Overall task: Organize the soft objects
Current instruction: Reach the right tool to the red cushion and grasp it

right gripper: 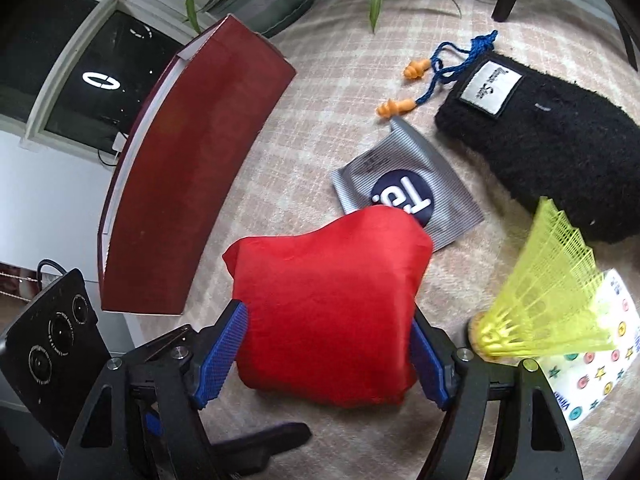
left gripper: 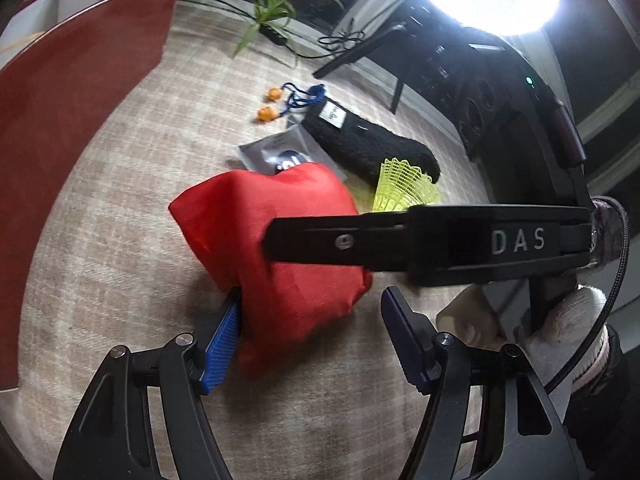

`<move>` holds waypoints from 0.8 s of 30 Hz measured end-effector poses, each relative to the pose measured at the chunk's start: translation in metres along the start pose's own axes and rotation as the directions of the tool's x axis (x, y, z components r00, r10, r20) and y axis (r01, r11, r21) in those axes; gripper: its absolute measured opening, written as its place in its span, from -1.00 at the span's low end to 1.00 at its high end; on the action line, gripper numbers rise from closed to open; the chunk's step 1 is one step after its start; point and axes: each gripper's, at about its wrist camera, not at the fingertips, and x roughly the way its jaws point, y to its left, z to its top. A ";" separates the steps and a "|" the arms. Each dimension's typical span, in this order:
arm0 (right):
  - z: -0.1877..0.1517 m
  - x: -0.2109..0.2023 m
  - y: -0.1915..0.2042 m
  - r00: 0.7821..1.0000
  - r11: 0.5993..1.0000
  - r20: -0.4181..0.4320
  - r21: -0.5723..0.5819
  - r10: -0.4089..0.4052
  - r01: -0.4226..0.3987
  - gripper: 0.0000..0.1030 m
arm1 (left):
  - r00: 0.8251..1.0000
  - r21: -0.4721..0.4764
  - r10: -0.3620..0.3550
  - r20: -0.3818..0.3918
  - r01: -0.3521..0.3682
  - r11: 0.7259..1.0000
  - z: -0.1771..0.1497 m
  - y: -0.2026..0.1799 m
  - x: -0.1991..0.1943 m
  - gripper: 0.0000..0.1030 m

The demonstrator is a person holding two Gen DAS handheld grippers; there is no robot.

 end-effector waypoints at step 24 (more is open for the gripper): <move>-0.003 -0.051 0.072 0.992 0.993 0.100 -0.098 0.077 -0.067 0.39 | 0.994 0.065 -0.030 0.107 0.023 0.998 -0.001 -0.026 -0.070 0.32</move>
